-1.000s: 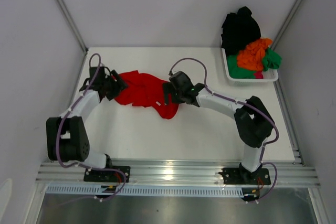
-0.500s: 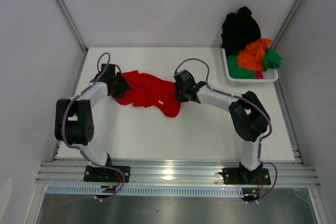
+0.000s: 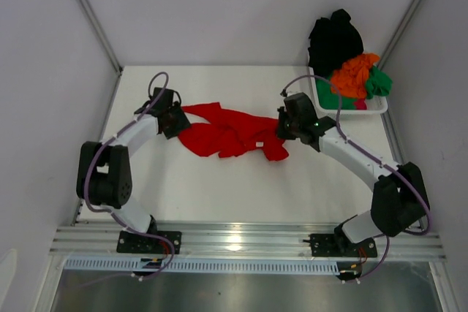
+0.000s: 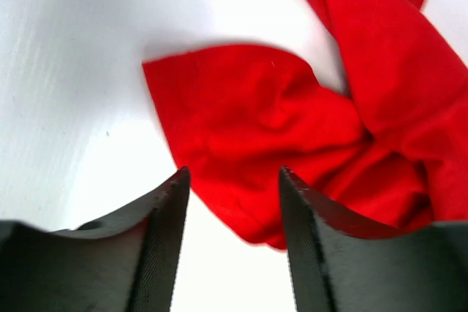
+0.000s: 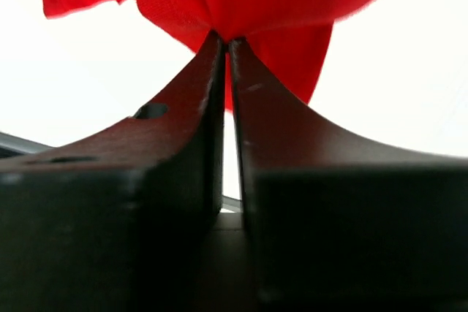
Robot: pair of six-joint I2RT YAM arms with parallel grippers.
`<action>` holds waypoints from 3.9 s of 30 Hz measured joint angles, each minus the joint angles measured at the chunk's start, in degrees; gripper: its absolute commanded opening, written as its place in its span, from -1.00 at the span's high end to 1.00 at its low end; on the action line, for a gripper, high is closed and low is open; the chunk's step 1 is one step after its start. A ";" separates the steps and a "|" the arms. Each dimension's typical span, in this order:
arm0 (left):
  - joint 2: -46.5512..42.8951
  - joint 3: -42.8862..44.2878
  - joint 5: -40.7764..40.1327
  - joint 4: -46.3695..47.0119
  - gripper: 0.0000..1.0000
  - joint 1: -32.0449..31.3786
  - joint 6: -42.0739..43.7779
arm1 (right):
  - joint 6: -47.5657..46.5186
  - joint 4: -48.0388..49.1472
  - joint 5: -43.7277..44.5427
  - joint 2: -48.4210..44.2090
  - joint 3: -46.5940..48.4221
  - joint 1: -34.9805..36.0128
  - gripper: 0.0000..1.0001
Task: Fold and stack the t-shirts
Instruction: Move the tshirt to the center of the board, then flatten the tshirt out
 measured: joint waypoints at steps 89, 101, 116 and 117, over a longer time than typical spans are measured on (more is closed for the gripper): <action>-29.73 -15.61 17.86 6.21 -0.68 20.22 4.35 | -4.39 16.44 -17.92 25.09 25.24 10.03 1.00; -3.54 -1.01 9.49 13.62 -0.50 7.37 -10.27 | -1.79 21.86 -18.99 11.34 7.15 -1.22 1.00; 14.25 14.84 0.09 3.69 -0.35 3.48 -25.92 | -1.62 22.16 -22.47 8.96 4.68 -3.32 1.00; 15.32 15.82 -0.02 2.73 -0.36 3.43 -26.88 | -1.46 22.16 -22.67 8.96 4.68 -3.45 1.00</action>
